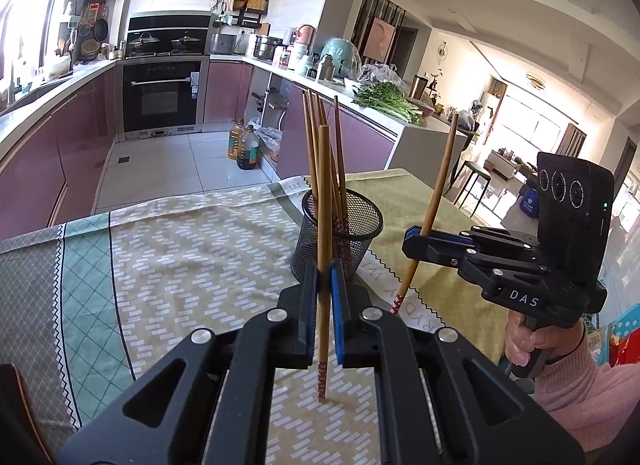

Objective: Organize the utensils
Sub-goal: 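Carry the chopstick over the mesh cup with the left tool while the right tool follows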

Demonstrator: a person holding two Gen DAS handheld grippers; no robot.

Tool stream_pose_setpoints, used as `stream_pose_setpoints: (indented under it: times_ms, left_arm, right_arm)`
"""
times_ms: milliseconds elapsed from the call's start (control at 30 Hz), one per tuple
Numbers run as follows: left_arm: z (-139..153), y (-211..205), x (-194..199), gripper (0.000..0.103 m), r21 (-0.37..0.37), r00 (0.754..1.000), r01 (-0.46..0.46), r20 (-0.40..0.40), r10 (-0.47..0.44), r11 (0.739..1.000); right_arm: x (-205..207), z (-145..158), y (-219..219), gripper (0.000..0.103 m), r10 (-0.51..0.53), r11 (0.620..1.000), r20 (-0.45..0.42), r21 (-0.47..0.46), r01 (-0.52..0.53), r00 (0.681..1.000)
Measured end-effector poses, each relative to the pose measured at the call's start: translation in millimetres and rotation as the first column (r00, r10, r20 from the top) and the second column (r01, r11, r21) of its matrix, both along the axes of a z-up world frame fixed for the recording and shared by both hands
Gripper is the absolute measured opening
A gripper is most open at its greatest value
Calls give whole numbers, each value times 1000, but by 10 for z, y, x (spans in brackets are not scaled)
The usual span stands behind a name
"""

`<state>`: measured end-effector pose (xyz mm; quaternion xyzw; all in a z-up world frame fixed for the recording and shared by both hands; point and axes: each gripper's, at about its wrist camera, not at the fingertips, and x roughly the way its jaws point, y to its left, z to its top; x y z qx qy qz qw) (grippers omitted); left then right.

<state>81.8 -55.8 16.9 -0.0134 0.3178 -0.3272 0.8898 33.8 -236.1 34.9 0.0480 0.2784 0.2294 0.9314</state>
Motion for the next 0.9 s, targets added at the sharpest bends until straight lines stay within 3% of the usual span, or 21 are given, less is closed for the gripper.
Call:
stream_pose_setpoints:
  times_ms: [900]
  left_arm:
    - [205, -54, 31, 7, -34, 999, 18, 49, -16, 999]
  right_arm:
    - [42, 136, -84, 6, -27, 1000, 46, -12, 28, 999]
